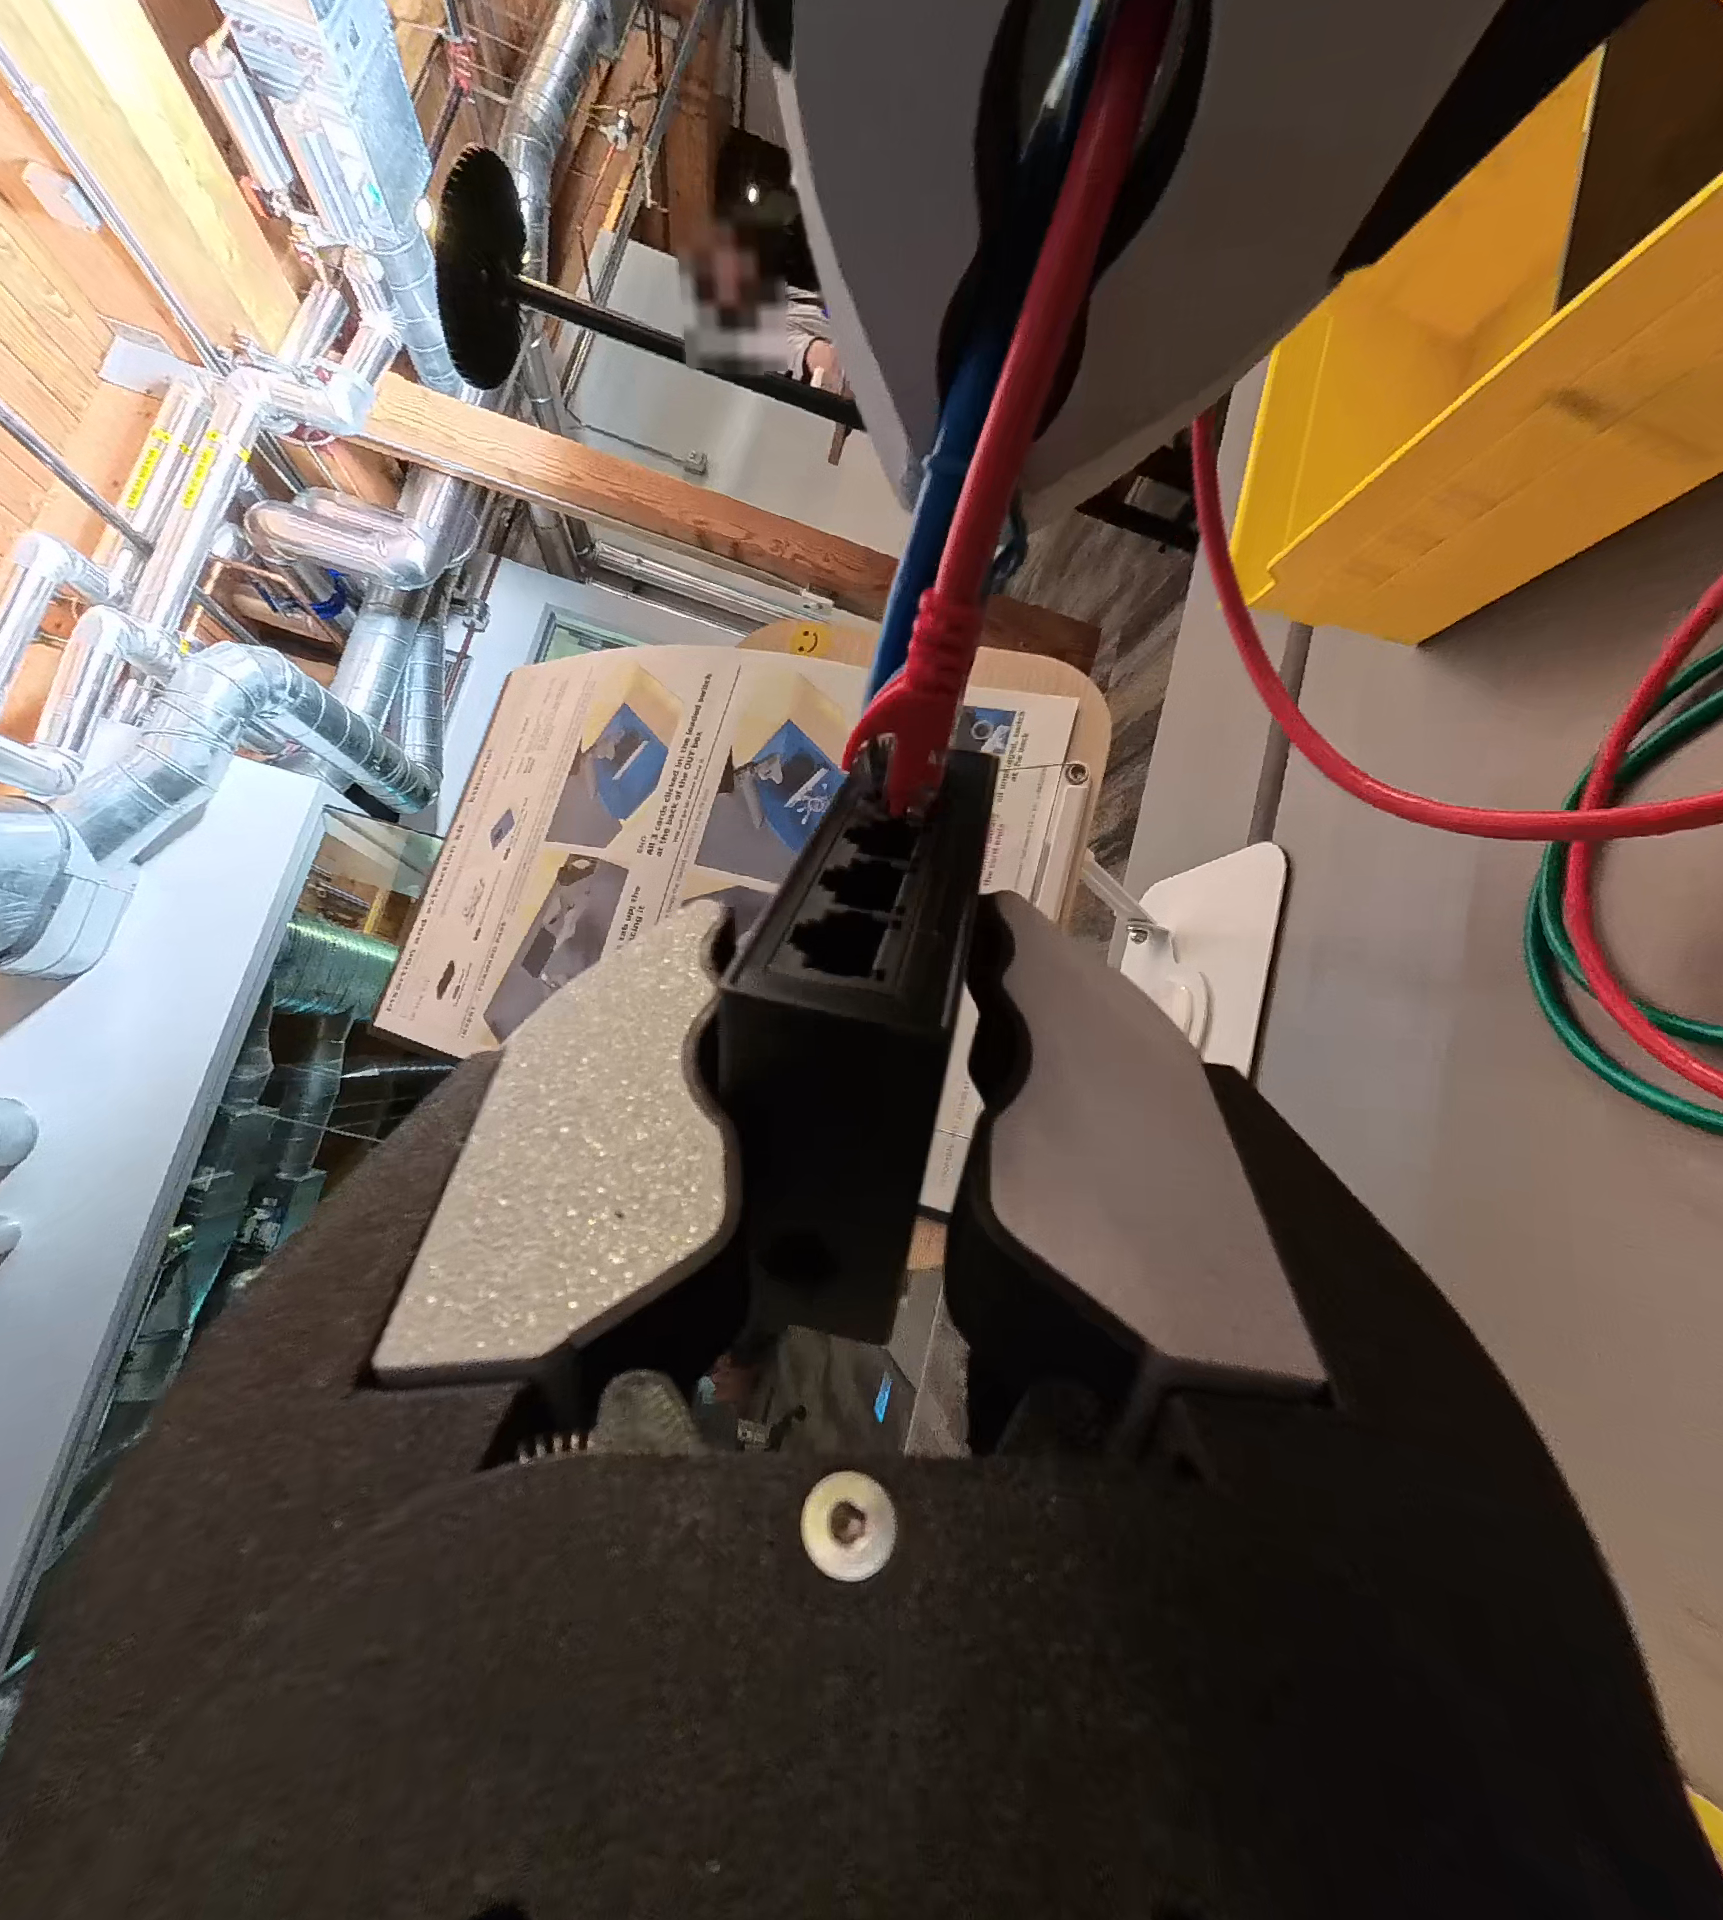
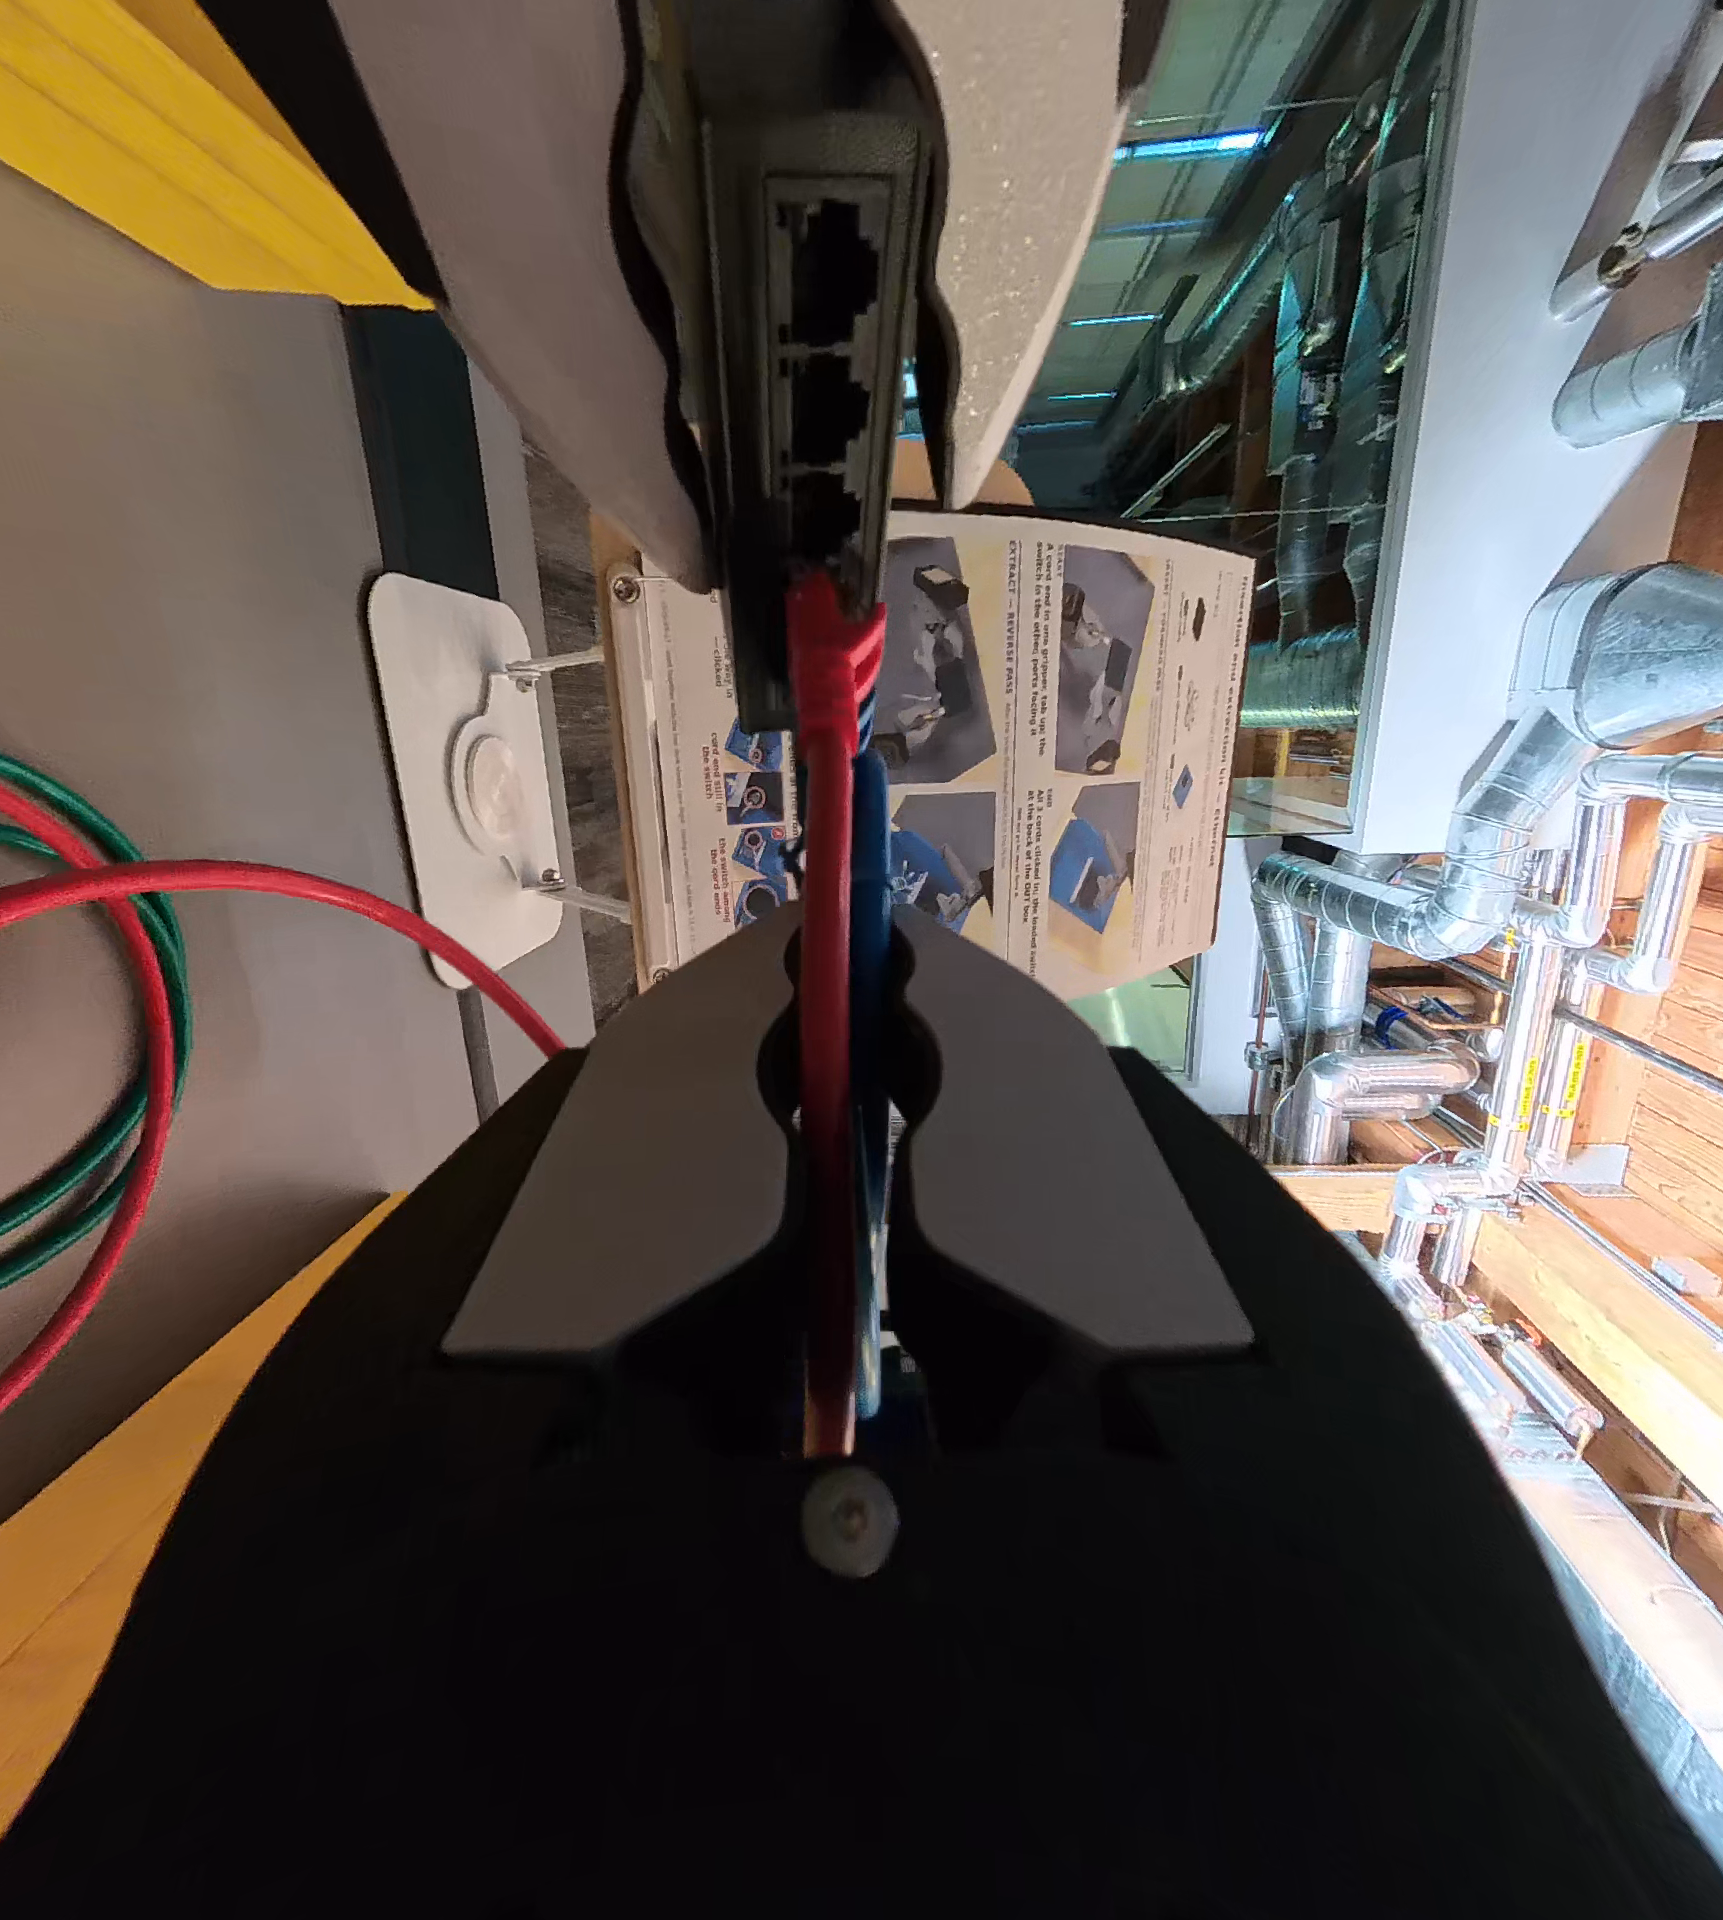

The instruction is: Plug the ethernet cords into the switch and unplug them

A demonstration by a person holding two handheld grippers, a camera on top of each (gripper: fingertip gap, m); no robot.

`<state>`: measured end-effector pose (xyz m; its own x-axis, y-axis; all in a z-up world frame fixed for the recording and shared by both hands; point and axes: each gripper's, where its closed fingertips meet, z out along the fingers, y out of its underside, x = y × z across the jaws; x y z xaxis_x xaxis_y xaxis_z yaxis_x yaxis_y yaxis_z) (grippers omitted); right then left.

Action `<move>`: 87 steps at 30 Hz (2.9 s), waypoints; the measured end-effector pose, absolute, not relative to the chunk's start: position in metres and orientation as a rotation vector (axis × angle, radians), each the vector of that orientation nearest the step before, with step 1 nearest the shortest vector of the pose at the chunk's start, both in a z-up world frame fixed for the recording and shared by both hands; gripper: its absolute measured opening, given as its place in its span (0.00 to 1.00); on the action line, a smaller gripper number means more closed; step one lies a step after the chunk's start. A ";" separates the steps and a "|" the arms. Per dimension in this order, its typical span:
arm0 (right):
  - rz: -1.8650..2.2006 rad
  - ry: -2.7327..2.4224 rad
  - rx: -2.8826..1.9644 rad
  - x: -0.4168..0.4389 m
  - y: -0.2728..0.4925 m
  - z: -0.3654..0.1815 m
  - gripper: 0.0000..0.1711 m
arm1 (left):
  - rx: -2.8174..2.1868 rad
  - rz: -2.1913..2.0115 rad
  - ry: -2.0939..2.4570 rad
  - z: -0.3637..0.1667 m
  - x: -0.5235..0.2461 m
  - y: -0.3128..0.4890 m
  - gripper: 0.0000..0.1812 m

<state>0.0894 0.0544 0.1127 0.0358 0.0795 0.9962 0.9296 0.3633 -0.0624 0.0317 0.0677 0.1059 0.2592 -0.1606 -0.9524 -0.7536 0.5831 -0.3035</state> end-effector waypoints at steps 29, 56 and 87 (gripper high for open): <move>0.465 -1.495 -1.099 0.063 -0.039 0.041 0.05 | -0.958 0.648 0.984 0.148 -0.047 0.091 0.17; 0.500 -1.330 -2.001 0.077 0.061 -0.149 0.09 | -0.987 0.657 0.894 0.162 -0.075 0.092 0.17; -0.106 -1.402 -1.801 0.093 0.078 -0.119 0.04 | -1.003 0.657 0.869 0.164 -0.082 0.093 0.17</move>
